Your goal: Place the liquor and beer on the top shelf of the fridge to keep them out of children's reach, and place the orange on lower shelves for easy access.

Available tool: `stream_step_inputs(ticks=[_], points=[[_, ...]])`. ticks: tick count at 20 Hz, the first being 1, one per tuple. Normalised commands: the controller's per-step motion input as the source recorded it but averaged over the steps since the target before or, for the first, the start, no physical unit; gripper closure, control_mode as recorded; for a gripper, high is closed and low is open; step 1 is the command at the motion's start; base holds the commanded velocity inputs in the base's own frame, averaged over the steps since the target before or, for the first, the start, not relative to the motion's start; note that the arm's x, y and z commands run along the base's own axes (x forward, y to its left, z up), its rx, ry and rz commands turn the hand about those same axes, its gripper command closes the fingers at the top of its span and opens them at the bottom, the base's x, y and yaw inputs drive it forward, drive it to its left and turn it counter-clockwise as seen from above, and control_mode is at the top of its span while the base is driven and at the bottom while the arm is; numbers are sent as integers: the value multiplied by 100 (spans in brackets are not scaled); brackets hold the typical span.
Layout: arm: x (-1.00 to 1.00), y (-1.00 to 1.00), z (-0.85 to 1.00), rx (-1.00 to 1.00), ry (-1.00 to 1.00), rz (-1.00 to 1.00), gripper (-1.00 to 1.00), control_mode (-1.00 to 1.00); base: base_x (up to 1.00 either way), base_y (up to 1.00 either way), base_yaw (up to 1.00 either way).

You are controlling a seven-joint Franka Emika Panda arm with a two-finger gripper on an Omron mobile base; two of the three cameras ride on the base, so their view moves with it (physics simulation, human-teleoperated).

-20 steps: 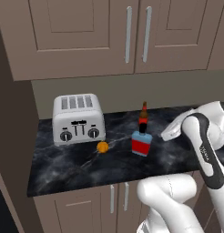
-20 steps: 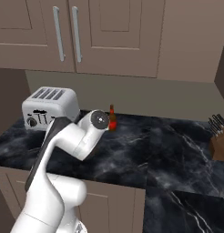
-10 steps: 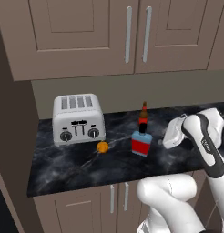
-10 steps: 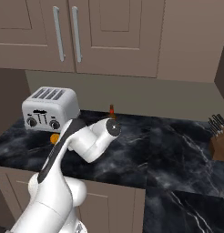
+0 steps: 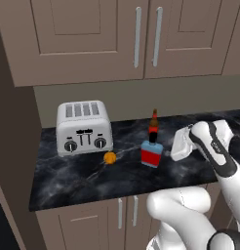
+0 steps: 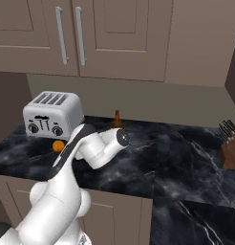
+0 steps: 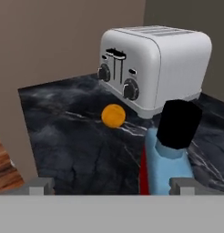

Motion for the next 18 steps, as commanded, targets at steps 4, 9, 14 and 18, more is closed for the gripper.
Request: stream_step_inputs(ticks=[4, 9, 14, 18], points=[[29, 8, -7, 3, 0, 4, -100, -100, 0, 0, 0], [30, 6, 0, 4, 0, 3, -100, -100, 0, 0, 0], [28, 6, -2, 3, 0, 2, -100, -100, 0, 0, 0], [26, 9, -18, 0, 0, 3, -100, -100, 0, 0, 0]])
